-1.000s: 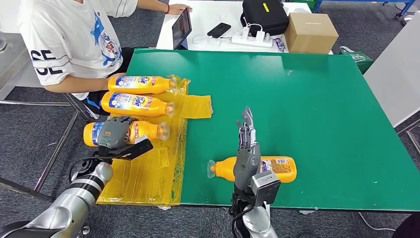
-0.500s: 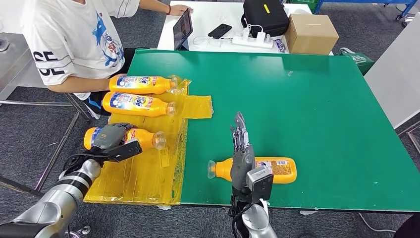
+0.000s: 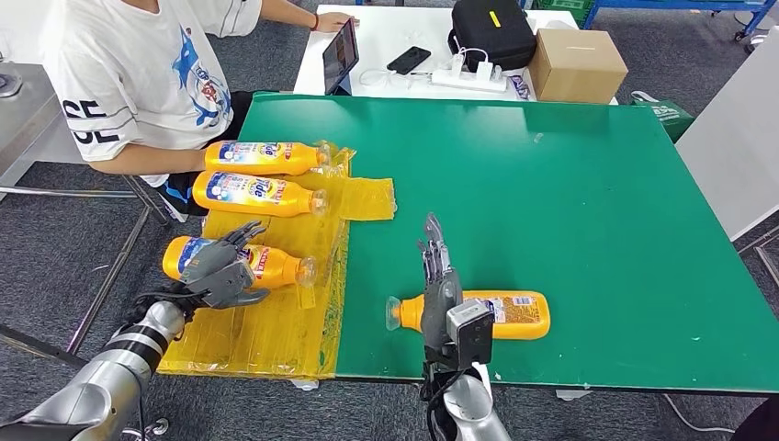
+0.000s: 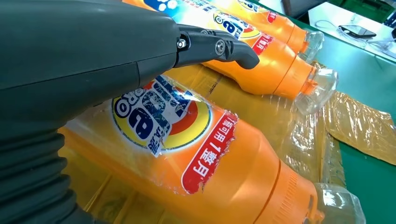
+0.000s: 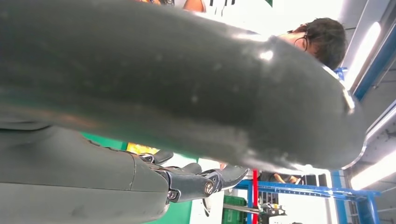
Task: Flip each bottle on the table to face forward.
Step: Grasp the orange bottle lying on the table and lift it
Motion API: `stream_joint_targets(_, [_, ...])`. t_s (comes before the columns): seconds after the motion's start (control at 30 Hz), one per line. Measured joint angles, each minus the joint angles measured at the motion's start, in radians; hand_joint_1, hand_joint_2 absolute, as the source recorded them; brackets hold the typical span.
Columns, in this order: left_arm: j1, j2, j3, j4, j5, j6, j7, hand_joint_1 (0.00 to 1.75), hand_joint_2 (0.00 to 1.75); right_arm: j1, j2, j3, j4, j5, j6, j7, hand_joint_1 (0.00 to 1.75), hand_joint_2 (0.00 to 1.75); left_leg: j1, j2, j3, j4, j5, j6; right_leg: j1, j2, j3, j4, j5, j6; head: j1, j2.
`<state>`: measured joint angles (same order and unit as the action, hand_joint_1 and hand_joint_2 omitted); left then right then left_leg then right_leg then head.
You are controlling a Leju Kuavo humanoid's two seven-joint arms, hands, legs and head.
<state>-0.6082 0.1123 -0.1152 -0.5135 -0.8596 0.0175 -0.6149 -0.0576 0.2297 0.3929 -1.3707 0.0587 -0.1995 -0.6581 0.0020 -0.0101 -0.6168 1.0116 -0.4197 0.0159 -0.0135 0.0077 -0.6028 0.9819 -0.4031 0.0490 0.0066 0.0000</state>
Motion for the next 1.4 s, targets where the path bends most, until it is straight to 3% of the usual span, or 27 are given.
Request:
stream_joint_targets(0.7, [0.01,0.004,0.0,-0.008,0.004,-0.004,-0.001,0.0,0.0,-0.007,0.006,-0.007,0.021,-0.001,0.0,0.0,0.0,0.0,0.0,0.0,0.001,0.0,0.001,-0.001,0.0,0.0,0.001,0.0,0.0,0.0,0.0,0.0])
stream_joint_targets(1.0, [0.033,0.026,-0.001,-0.051,0.155,-0.181,-0.051,0.0,0.0,-0.014,0.013,-0.012,0.041,-0.014,0.021,0.004,0.0,0.0,0.0,0.0,0.002,0.0,0.001,-0.001,0.0,0.0,0.002,0.0,0.0,0.0,0.0,0.0])
stream_joint_targets(1.07, [0.047,0.03,0.0,-0.073,0.21,-0.202,-0.059,0.0,0.87,-0.018,0.014,-0.014,0.049,-0.018,0.027,0.004,0.0,0.0,0.0,0.0,0.002,0.0,0.001,-0.001,0.0,0.0,0.002,0.0,0.0,0.0,0.0,0.0])
stream_joint_targets(1.13, [0.073,0.018,0.014,-0.112,0.279,-0.12,-0.063,0.0,1.75,-0.019,0.016,-0.016,0.055,-0.012,0.027,0.006,0.0,0.87,0.0,0.001,0.002,0.0,0.001,-0.001,0.0,0.0,0.0,0.0,0.001,0.0,0.0,0.0])
stream_joint_targets(1.2, [0.108,-0.025,0.058,-0.181,0.374,0.107,-0.07,0.0,1.75,-0.019,0.019,-0.014,0.059,0.027,0.002,0.03,0.0,1.75,0.0,0.001,-0.001,0.0,0.002,-0.001,0.0,0.0,-0.003,0.0,0.002,-0.001,0.0,0.0])
stream_joint_targets(1.3, [0.151,-0.128,0.146,-0.351,0.64,0.486,-0.075,0.0,1.75,-0.025,-0.013,0.016,0.064,0.258,-0.097,0.165,0.0,1.75,0.0,0.001,-0.005,0.0,0.002,-0.001,0.0,0.0,-0.006,-0.001,0.003,-0.002,0.0,0.0])
stream_joint_targets(1.33, [0.166,-0.157,0.164,-0.41,0.729,0.54,-0.071,0.0,1.75,-0.025,-0.038,0.026,0.065,0.358,-0.118,0.204,0.0,1.75,-0.001,0.001,-0.005,0.001,0.002,0.0,0.0,0.0,-0.006,-0.001,0.003,-0.002,0.0,0.0])
stream_joint_targets(1.4, [0.207,-0.194,0.182,-0.515,0.817,0.51,-0.067,0.0,1.75,-0.018,-0.094,0.029,0.062,0.503,-0.122,0.243,0.0,1.75,-0.001,0.001,-0.006,0.001,0.002,0.0,-0.001,0.0,-0.006,-0.002,0.003,-0.002,0.0,0.0])
